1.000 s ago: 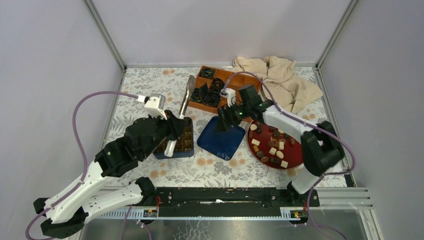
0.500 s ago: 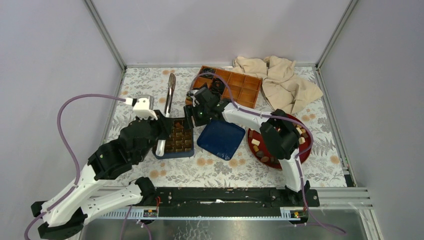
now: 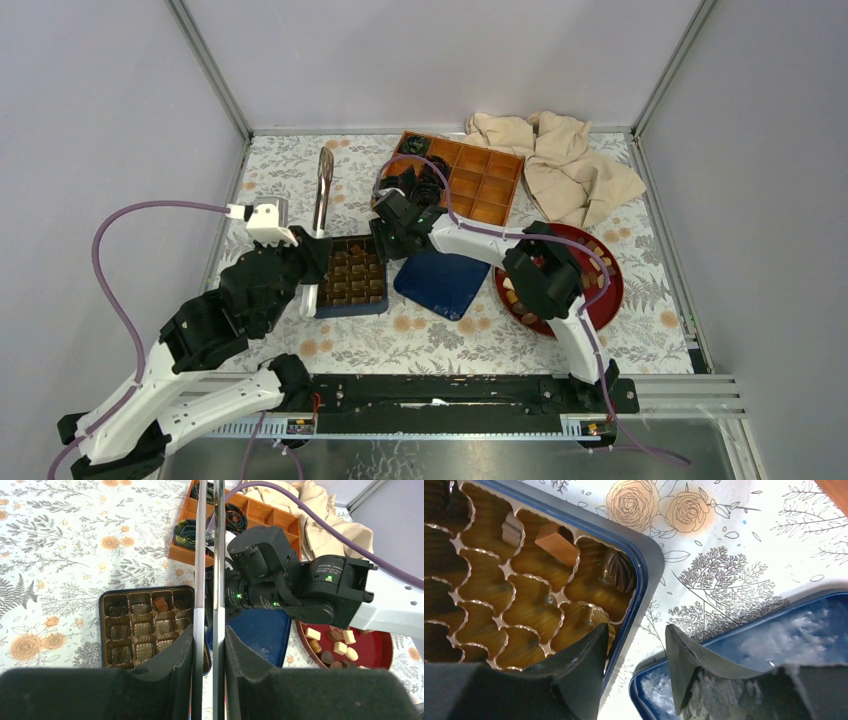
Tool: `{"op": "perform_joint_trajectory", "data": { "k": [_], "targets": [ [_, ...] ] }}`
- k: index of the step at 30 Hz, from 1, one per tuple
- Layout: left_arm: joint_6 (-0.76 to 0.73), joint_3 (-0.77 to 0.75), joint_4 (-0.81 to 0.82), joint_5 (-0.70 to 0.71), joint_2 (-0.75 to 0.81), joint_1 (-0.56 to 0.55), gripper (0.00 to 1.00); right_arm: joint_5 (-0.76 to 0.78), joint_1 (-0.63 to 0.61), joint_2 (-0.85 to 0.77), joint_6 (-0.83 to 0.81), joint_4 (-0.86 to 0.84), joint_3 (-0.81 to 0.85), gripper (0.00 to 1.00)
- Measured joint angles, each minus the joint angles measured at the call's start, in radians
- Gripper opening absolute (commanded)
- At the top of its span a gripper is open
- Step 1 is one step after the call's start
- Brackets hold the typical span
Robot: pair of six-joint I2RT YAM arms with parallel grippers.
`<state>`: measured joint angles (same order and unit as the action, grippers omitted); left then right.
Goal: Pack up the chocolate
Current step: Adjust the packing box at the center of the board.
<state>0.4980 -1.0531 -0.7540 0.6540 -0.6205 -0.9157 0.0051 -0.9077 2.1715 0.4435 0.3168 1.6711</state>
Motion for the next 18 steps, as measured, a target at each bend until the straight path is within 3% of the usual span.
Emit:
{"op": "perform_joint_trajectory", "data": {
  "k": [10,18],
  "targets": [
    [0.001,0.001,-0.019,0.000,0.000,0.000,0.09,0.060,-0.003,0.024,0.004,-0.003,0.018,0.04],
    [0.001,0.001,-0.019,-0.001,-0.005,0.000,0.09,0.082,-0.003,0.024,-0.051,0.023,0.051,0.00]
  ]
}}
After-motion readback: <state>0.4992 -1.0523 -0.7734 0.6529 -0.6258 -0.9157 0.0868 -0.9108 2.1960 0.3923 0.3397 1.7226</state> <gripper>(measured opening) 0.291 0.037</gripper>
